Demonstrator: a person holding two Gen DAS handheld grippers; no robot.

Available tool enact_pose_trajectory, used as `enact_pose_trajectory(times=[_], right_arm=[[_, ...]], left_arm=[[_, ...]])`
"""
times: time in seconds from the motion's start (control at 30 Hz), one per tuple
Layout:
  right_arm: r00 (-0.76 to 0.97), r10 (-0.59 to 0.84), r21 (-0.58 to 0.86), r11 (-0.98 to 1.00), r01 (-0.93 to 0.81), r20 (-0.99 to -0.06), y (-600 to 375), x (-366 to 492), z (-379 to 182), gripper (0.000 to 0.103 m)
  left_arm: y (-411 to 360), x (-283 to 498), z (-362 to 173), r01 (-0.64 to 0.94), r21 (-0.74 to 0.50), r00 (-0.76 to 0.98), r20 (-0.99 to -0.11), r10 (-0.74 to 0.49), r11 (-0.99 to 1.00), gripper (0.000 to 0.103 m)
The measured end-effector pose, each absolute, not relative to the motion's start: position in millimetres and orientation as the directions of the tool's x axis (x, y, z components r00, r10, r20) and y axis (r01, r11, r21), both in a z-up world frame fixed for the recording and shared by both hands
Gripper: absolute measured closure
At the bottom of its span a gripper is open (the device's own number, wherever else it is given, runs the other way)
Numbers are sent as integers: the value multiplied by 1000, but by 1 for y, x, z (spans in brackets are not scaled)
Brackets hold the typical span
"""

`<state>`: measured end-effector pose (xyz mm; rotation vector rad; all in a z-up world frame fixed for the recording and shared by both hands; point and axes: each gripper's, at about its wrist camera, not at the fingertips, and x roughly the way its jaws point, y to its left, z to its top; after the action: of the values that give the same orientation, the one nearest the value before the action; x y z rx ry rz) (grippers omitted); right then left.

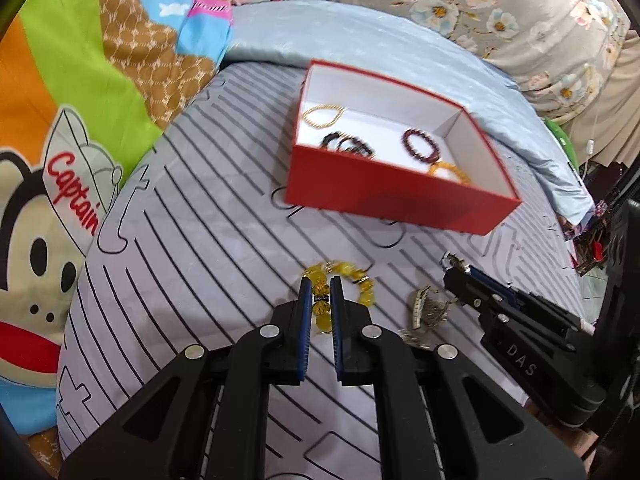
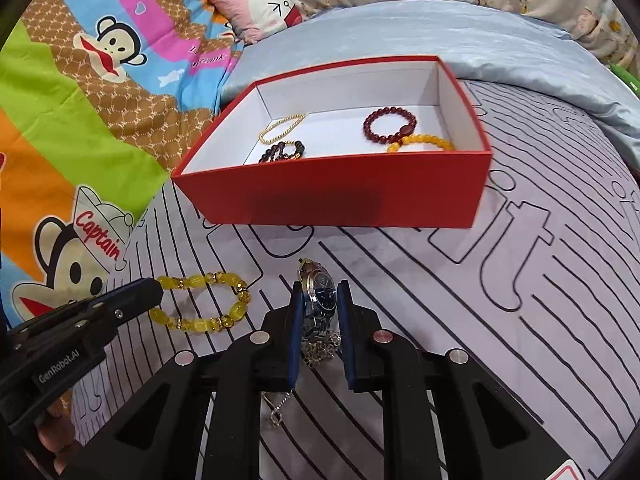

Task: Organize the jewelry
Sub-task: 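Carry the yellow bracelet and the silver watch over the red box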

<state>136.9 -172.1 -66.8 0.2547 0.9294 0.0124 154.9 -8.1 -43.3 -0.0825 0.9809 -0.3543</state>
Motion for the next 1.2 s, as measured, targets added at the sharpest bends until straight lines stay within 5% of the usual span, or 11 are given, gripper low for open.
enact_pose_trajectory(times=[0.73, 1.2], right_arm=[[728, 109, 247, 965, 85, -677, -210, 147, 17, 88], [707, 84, 222, 969, 105, -702, -230, 222, 5, 87]], left_arm=[[-59, 180, 87, 417, -203, 634, -634, -444, 886, 94], [-97, 266, 51, 388, -187, 601, -691, -402, 902, 94]])
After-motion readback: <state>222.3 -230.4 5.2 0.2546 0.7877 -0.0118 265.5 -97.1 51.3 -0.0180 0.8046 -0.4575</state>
